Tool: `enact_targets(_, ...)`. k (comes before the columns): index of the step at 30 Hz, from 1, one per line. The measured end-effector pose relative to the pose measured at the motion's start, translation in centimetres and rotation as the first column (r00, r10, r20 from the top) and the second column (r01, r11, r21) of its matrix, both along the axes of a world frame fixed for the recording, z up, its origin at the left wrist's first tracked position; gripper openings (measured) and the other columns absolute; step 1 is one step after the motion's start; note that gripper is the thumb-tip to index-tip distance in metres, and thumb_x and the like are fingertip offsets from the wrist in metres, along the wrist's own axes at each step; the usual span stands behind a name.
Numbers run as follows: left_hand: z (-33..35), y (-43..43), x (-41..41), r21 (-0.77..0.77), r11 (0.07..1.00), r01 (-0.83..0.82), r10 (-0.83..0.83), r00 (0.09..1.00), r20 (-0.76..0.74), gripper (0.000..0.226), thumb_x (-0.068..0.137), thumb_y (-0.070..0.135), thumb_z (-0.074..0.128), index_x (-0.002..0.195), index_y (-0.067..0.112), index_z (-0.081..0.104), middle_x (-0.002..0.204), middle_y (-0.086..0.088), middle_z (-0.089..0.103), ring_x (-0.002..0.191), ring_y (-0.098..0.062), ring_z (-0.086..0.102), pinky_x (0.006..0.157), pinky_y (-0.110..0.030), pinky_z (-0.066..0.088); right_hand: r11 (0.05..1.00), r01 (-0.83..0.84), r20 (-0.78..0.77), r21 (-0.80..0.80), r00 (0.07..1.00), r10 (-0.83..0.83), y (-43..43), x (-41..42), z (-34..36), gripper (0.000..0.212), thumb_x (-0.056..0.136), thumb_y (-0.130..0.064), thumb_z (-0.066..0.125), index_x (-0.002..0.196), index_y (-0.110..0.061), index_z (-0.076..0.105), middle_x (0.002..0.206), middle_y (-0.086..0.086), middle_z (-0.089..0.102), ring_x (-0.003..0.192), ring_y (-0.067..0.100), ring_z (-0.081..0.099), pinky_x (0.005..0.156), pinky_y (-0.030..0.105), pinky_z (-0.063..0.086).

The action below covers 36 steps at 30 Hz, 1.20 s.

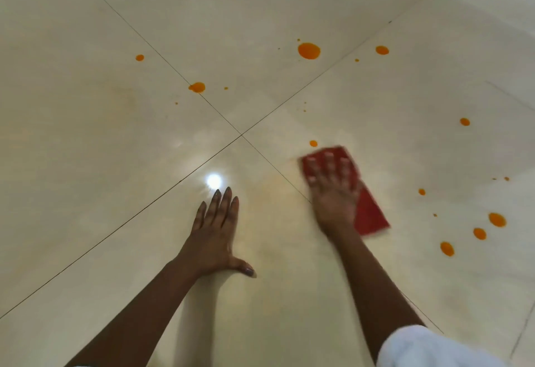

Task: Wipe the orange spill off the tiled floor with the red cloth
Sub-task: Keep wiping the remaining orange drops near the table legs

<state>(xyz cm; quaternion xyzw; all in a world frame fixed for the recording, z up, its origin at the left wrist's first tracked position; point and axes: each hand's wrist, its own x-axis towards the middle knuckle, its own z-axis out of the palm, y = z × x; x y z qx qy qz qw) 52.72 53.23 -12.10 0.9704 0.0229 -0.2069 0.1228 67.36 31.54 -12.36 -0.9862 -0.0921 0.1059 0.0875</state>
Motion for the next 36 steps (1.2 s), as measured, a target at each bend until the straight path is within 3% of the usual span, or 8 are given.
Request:
enact_targets(3,-0.2,-0.2,0.0,-0.002,1.000,-0.012,0.012,1.000,0.010,0.147,0.036,0.101,0.035,0.130,0.020,-0.043,0.139,0.000,-0.052,0.130,-0.017,-0.047,0.101,-0.035,-0.036,0.964,0.262,0.090,0.030,0.960,-0.264,-1.7,-5.8,0.0,0.048,0.097,-0.038,0.029,0.145,-0.042,0.023,0.158,-0.003,0.011,0.146,0.025,0.004,0.111,0.060,0.010)
enact_targets(9,-0.2,0.0,0.0,-0.010,1.000,-0.008,0.008,1.000,0.021,0.145,0.033,0.102,0.027,0.132,0.021,-0.041,0.141,0.000,-0.049,0.131,-0.018,-0.045,0.101,-0.034,-0.037,0.941,-0.327,0.084,0.089,0.944,0.320,8.4,-4.8,0.0,0.048,0.096,-0.042,0.028,0.143,-0.044,0.024,0.158,-0.005,0.013,0.146,0.025,0.005,0.112,0.056,0.004)
enact_targets(15,-0.1,-0.2,0.0,-0.006,1.000,-0.012,0.012,1.000,0.015,0.145,0.036,0.101,0.033,0.136,0.020,-0.034,0.145,0.000,-0.044,0.134,-0.019,-0.042,0.106,-0.037,-0.031,0.933,0.357,0.084,0.039,0.930,-0.359,-1.1,-1.6,-0.3,0.050,0.097,-0.041,0.027,0.146,-0.043,0.018,0.159,-0.004,0.007,0.146,0.025,0.002,0.111,0.060,0.009)
enact_targets(21,-0.1,0.2,0.1,0.021,1.000,-0.011,0.011,1.000,0.000,0.144,0.034,0.104,0.025,0.134,0.021,-0.037,0.145,0.001,-0.045,0.133,-0.016,-0.042,0.106,-0.035,-0.032,0.973,-0.214,0.102,0.083,0.973,0.205,7.6,-6.1,-0.5,0.050,0.096,-0.043,0.026,0.145,-0.044,0.018,0.158,-0.004,0.009,0.146,0.027,0.002,0.112,0.056,0.001)
enact_targets(27,1.2,-1.4,0.1,-0.013,1.000,0.002,-0.002,1.000,-0.029,0.144,0.034,0.103,0.026,0.130,0.020,-0.041,0.142,0.000,-0.049,0.130,-0.017,-0.046,0.107,-0.036,-0.030,0.870,0.489,0.043,0.064,0.869,-0.492,-4.3,-5.6,-0.3,0.050,0.099,-0.041,0.027,0.147,-0.042,0.013,0.159,-0.003,0.000,0.145,0.026,-0.003,0.111,0.061,0.006)
enact_targets(31,1.0,-8.1,-0.5,-0.121,0.978,0.171,-0.174,0.985,-0.015,0.142,0.041,0.101,0.031,0.133,0.019,-0.039,0.143,0.000,-0.047,0.132,-0.015,-0.044,0.106,-0.031,-0.031,0.948,0.298,0.052,0.109,0.951,-0.304,-2.3,-14.0,0.3,0.050,0.091,-0.040,0.033,0.140,-0.034,0.039,0.151,0.006,0.032,0.139,0.036,0.028,0.102,0.066,0.022)
enact_targets(33,0.8,-10.4,-0.8,-0.123,0.972,0.202,-0.203,0.979,0.004,0.139,0.046,0.098,0.034,0.135,0.019,-0.036,0.144,-0.001,-0.045,0.133,-0.016,-0.043,0.106,-0.029,-0.032,0.993,0.093,0.059,0.067,0.994,-0.097,-3.2,-10.2,-0.1,0.049,0.097,-0.043,0.027,0.146,-0.041,0.019,0.158,-0.001,0.009,0.145,0.029,0.003,0.110,0.059,0.005)
enact_targets(36,0.8,-13.6,-0.5,-0.080,0.962,0.261,-0.259,0.965,0.037,0.135,0.052,0.095,0.036,0.136,0.017,-0.034,0.145,-0.003,-0.044,0.132,-0.019,-0.043,0.105,-0.030,-0.032,0.920,0.393,-0.029,0.000,0.919,-0.393,-12.1,-6.1,-0.1,0.052,0.099,-0.043,0.021,0.146,-0.044,-0.003,0.158,-0.005,-0.011,0.144,0.022,-0.015,0.112,0.056,-0.004)
